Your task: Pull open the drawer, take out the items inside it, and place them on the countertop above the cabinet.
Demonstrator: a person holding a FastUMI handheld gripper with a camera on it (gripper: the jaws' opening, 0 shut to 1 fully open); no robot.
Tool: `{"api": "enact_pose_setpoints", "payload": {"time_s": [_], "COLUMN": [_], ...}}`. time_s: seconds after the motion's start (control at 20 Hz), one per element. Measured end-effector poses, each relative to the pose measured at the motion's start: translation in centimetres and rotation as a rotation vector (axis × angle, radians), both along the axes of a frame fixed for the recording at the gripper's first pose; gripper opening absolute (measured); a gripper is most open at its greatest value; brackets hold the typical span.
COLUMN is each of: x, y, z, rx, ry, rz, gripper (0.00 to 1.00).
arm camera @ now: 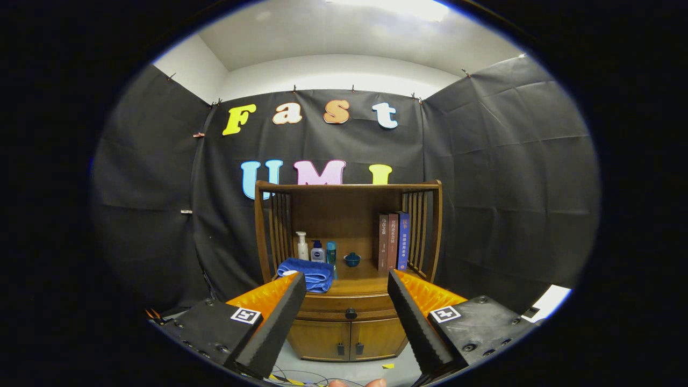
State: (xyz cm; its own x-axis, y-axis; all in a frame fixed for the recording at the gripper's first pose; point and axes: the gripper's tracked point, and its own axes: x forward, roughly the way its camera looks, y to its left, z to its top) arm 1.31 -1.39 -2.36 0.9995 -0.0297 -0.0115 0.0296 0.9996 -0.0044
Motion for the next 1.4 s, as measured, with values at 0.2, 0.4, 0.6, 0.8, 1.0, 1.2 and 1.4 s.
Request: {"api": "enact_pose_setpoints", "payload": {"time_s": [0.2,0.4,0.6,0.8,1.0,1.2,1.4], "x": [1.6,4.1,7.4,12.0,17.3,21.8,24.6], "y": [-0.5,-0.4,-1.0,-1.6,-2.0,-2.4,-1.9], "z": [-2.6,-6.8,-11.7,-17.8,-23.6,-29.0,-32.7], "rx": [0.011,-0.031,-0.047,-0.021,0.0,0.019,0.02], "ry": [-0.019,-0.031,-0.04,0.014,0.08,0.17,0.23], "rz": [-0.003,0.002,-0.001,0.001,-0.008,-0.023,-0.004], "gripper": [0.98,0.99,0.98,0.99,0.99,0.99,0.86]}}
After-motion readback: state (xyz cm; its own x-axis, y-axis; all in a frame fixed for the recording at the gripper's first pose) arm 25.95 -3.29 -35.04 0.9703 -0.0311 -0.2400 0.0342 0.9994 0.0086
